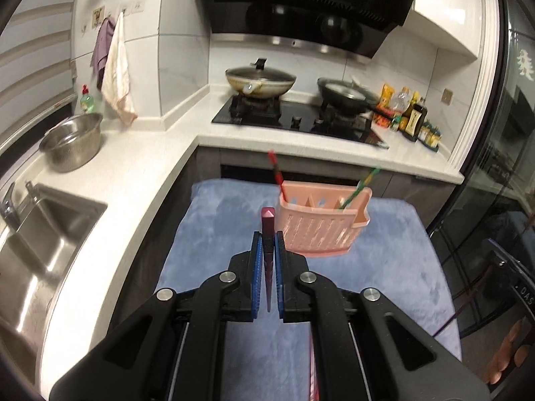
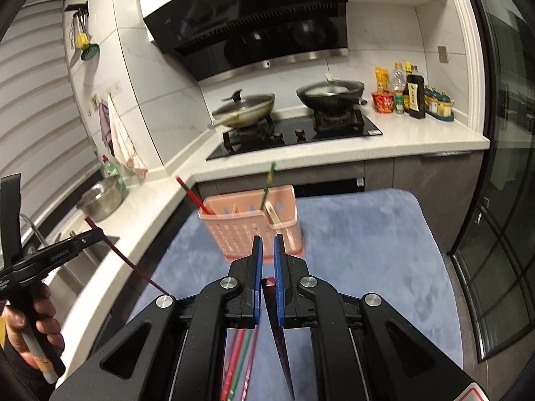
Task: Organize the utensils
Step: 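Lift both dark-red chopsticks and lower them into the pink caddy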
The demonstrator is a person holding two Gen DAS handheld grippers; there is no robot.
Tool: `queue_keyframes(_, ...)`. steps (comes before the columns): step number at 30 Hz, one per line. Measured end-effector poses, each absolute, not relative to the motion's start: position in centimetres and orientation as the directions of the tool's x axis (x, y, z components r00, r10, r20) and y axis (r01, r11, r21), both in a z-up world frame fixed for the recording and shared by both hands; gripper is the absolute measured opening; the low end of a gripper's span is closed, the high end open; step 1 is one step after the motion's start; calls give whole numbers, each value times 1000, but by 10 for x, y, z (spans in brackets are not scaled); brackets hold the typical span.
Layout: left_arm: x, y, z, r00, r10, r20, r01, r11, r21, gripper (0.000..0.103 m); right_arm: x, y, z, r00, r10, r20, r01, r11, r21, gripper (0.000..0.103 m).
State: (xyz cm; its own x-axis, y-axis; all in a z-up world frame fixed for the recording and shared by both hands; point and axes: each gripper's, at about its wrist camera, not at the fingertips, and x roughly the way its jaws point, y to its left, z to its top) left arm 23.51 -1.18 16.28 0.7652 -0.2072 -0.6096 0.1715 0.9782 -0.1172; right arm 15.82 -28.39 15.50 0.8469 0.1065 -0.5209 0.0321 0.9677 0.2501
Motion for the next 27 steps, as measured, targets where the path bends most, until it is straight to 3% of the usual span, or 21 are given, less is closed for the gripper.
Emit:
queue_keyframes(13,302,-43,247,841,-241,-485,206,971,-125,7,241,-276,232,918,133,-374,-24,959,281,6)
queue_keyframes(20,346,-61,256,851,-247,-464,209,969,-132,7,299,-279,255,933,134,-333,-26,950,311,7)
queue_keyframes(27,375,-72,240,833,-244,-497,208,970,-128,7,344,-279,253,934,142,-327,-28,944,329,7)
